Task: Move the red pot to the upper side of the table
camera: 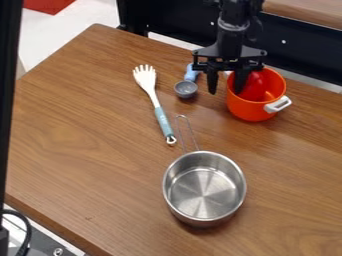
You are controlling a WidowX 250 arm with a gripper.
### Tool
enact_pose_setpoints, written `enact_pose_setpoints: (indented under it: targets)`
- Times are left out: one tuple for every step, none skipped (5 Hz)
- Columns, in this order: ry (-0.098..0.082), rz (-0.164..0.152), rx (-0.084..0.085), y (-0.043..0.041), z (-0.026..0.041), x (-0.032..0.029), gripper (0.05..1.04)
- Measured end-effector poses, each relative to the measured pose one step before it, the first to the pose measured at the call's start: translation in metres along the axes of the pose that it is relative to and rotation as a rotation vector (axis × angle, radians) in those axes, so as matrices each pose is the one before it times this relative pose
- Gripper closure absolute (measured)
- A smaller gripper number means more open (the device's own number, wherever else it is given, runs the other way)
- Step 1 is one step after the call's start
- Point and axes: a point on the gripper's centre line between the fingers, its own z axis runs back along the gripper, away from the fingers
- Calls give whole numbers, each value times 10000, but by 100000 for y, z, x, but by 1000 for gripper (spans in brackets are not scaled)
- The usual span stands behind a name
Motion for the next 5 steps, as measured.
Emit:
enact_pose_setpoints:
  targets:
    - [-268,-209,-495,871,1956,-602,155]
    - [-105,-528,-445,904,2298,-1035,83]
    - [-121,-679,-97,406,257,-1970,84]
    - [-344,-1804,-120,-2147,-463,-3746,83]
    - [-361,-1097,-285,-2071,345,-2279,84]
